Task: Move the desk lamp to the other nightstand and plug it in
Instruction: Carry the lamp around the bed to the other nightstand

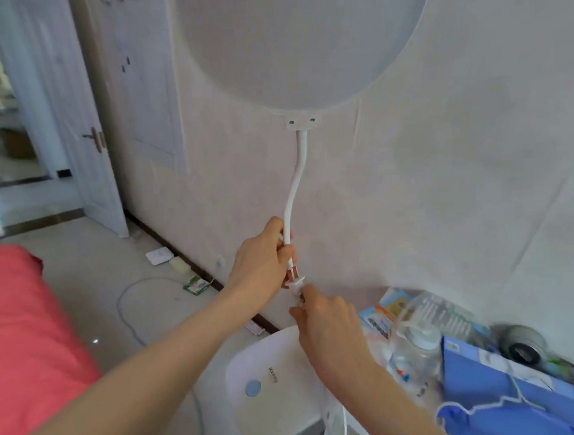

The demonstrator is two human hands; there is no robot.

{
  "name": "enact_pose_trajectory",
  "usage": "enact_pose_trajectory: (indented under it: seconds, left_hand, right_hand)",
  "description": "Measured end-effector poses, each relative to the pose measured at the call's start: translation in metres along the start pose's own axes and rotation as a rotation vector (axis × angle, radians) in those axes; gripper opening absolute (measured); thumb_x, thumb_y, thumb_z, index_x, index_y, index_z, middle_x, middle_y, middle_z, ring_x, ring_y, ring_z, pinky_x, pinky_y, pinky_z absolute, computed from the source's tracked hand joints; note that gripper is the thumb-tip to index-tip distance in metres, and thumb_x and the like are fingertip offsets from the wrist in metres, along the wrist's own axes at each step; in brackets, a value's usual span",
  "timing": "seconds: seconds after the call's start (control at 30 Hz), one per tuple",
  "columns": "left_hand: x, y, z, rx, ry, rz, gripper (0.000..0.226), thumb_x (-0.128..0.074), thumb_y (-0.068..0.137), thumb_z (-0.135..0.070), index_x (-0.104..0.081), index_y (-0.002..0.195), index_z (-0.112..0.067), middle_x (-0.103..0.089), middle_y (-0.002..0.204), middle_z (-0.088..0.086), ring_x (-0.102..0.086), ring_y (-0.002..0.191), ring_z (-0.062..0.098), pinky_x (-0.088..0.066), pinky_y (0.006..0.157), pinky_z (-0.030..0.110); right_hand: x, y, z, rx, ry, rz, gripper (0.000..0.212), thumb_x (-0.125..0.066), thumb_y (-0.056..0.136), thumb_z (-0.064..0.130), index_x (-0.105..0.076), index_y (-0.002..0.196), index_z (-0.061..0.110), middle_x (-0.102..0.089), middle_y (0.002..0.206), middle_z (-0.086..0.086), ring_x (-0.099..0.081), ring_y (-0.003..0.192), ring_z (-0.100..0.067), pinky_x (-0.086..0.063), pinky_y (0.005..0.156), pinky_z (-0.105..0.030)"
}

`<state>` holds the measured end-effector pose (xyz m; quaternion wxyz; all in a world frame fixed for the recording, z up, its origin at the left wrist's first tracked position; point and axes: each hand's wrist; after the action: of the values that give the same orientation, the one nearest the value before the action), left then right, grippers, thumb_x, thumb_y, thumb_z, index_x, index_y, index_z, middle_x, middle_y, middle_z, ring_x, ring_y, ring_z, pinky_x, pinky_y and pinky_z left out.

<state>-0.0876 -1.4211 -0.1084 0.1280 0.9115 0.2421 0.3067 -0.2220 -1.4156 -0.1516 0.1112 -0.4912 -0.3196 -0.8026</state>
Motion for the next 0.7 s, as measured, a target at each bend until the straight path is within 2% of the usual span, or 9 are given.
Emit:
enact_pose_trajectory:
  seconds: [0.13,0.23,0.43,0.7]
  left_hand:
    - [-0.013,0.036,-0.003,0.028,0.075,-0.087,0.017,-0.051,0.090,-0.013,-0.046,0.088,-0.029,-0.067,0.076,-0.004,-0.062,0.051,-0.002,-0.045,0.042,0.009]
    - [-0.021,0.058,-0.005,0.044,0.107,-0.160,0.013,-0.052,0.090,-0.010,-0.047,0.090,-0.022,-0.066,0.074,-0.005,-0.060,0.053,-0.009,-0.040,0.042,0.004]
    - [-0.033,0.078,-0.005,0.102,0.127,-0.240,0.013,-0.052,0.092,-0.007,-0.048,0.091,-0.020,-0.059,0.069,-0.012,-0.057,0.051,-0.012,-0.038,0.039,0.002]
    - [-0.047,0.101,0.007,0.140,0.201,-0.256,0.013,-0.053,0.093,-0.011,-0.048,0.091,-0.023,-0.062,0.074,-0.007,-0.060,0.049,-0.003,-0.043,0.040,0.006]
  right_hand:
    - [0.000,0.044,-0.028,0.090,0.053,0.026,0.017,-0.048,0.095,0.029,-0.050,0.102,0.014,-0.068,0.091,-0.013,-0.060,0.084,-0.036,-0.031,0.061,-0.035]
    - [0.000,0.073,-0.044,0.172,0.066,0.051,0.018,-0.046,0.096,0.030,-0.050,0.103,0.014,-0.068,0.092,-0.012,-0.061,0.084,-0.034,-0.030,0.061,-0.035]
    - [-0.007,0.105,-0.064,0.239,0.129,0.098,0.016,-0.045,0.097,0.028,-0.049,0.104,0.014,-0.067,0.092,-0.011,-0.059,0.086,-0.031,-0.026,0.062,-0.034]
    - [-0.019,0.129,-0.079,0.260,0.182,0.134,0.018,-0.044,0.098,0.026,-0.050,0.108,0.013,-0.067,0.093,-0.012,-0.057,0.086,-0.033,-0.027,0.063,-0.034]
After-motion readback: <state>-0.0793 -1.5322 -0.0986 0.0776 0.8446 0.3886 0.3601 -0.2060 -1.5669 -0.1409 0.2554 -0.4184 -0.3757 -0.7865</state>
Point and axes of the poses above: each hand's wrist, its own y-axis towards the middle knuckle, its own x-axis out of the back of the hand, z = x × y
